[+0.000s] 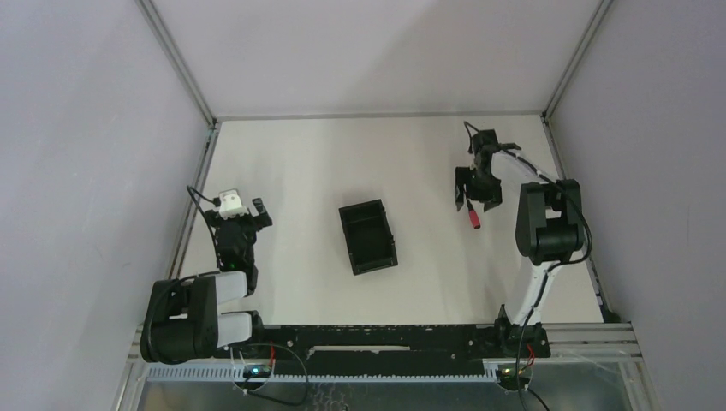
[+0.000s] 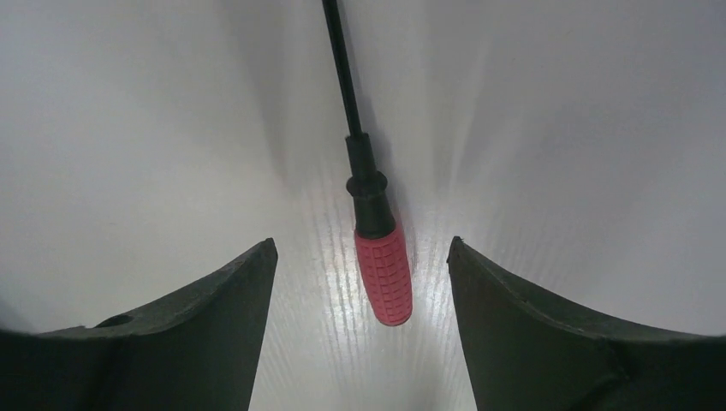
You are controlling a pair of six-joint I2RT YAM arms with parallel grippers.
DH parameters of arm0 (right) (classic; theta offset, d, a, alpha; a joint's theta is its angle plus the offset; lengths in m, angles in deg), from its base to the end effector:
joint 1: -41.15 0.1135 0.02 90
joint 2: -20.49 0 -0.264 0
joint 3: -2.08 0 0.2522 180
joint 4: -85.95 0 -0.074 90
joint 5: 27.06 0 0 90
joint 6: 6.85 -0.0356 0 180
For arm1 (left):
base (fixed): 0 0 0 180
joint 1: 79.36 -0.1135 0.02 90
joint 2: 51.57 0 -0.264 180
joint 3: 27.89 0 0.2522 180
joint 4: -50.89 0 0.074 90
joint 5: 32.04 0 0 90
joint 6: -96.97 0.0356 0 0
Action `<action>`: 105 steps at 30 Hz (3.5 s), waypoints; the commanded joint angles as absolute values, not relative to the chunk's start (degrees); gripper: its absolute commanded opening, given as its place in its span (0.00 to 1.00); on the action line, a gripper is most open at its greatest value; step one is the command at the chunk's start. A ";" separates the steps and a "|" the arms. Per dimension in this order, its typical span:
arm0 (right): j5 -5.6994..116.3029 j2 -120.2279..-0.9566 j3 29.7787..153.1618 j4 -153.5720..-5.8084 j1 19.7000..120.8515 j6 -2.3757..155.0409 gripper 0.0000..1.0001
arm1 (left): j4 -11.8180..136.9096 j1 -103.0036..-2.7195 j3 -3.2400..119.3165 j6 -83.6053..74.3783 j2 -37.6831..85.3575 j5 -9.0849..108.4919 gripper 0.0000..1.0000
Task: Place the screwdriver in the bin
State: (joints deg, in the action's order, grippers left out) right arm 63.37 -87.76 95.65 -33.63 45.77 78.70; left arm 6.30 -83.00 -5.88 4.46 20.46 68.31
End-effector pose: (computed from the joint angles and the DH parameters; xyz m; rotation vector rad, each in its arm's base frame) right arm 0.3736 0.0299 0.1944 -0.0029 2.8817 0.0190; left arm 0.2083 0.0197 0.1611 -0.2257 1.6513 0.1653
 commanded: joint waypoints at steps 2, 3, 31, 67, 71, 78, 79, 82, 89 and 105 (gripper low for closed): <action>62.48 -90.97 93.86 -34.61 45.54 79.88 0.76 | 4.01 -82.70 -3.14 5.47 20.50 68.44 1.00; 62.88 -91.64 93.83 -34.98 45.54 79.96 0.73 | 4.01 -82.68 -3.13 5.47 20.58 68.44 1.00; 72.18 -74.51 108.19 -5.58 50.52 71.66 0.00 | 4.00 -82.75 -3.12 5.53 20.55 68.48 1.00; 69.41 -99.16 113.09 -24.71 92.92 71.29 0.29 | 3.96 -82.75 -3.11 5.47 20.56 68.51 1.00; 70.18 -95.78 111.79 -26.07 92.92 70.19 0.41 | 3.96 -82.70 -3.13 5.47 20.54 68.44 1.00; 69.01 -86.34 110.36 -28.46 93.00 68.81 0.55 | 3.96 -82.70 -3.11 5.49 20.56 68.48 1.00; 68.84 -83.94 110.18 -29.18 93.00 68.68 0.56 | 4.00 -82.70 -3.14 5.47 20.52 68.47 1.00; 69.27 -77.81 108.91 -30.99 93.01 68.56 0.59 | 4.00 -82.70 -3.13 5.47 20.51 68.49 1.00; 68.09 -59.26 97.52 -40.65 90.18 71.17 1.00 | 3.99 -82.72 -3.13 5.47 20.52 68.44 1.00; 62.91 -22.73 51.68 -63.02 66.23 61.53 1.00 | 4.01 -82.72 -3.12 5.47 20.49 68.48 1.00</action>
